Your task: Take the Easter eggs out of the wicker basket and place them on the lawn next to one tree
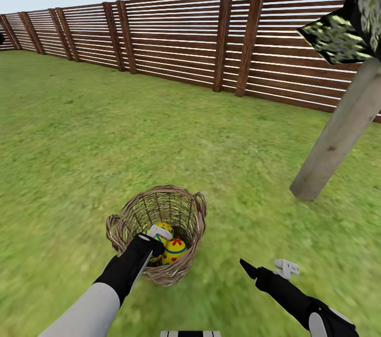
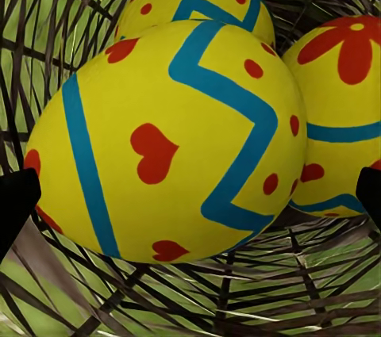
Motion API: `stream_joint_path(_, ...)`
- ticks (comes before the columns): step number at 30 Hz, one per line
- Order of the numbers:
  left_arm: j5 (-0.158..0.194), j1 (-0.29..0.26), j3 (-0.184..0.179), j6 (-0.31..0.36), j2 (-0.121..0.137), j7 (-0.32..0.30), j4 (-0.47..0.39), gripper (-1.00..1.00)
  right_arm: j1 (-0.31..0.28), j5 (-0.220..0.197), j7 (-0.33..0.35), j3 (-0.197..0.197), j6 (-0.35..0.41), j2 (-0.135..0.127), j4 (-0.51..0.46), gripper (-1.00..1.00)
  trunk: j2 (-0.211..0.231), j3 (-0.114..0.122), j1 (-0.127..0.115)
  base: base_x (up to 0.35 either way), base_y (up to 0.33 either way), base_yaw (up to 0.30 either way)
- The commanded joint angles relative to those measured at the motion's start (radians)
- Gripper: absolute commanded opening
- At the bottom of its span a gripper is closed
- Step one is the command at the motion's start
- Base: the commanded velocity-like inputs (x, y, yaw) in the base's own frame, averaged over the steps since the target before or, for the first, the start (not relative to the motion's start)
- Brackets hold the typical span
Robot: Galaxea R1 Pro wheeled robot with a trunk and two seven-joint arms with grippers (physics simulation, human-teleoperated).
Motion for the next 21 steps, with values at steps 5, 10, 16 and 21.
stream_joint_path(5,-0.004,0.000,-0.003,0.005,0.000,0.000,-0.001,1.00,-0.001,-0.004,0.003,-0.002,0.008,0.001,-0.001,1.00,0.000,-0.001,0.000,0.000,0.000,0.000)
stream_joint_path(10,-0.004,-0.001,-0.003,0.006,0.000,0.000,-0.001,1.00,-0.001,-0.004,0.003,-0.003,0.008,0.001,-0.001,1.00,0.000,-0.001,0.000,0.000,0.000,0.000)
stream_joint_path(16,-0.003,-0.002,0.000,0.007,0.000,0.002,-0.001,1.00,0.000,-0.004,0.003,-0.003,0.008,0.001,-0.001,1.00,0.000,-0.001,0.000,0.000,0.000,0.000)
stream_joint_path(21,-0.003,-0.003,0.004,0.007,0.000,0.003,-0.004,1.00,-0.001,-0.004,0.003,-0.002,0.008,0.001,-0.001,1.00,0.000,-0.001,0.000,0.000,0.000,0.000)
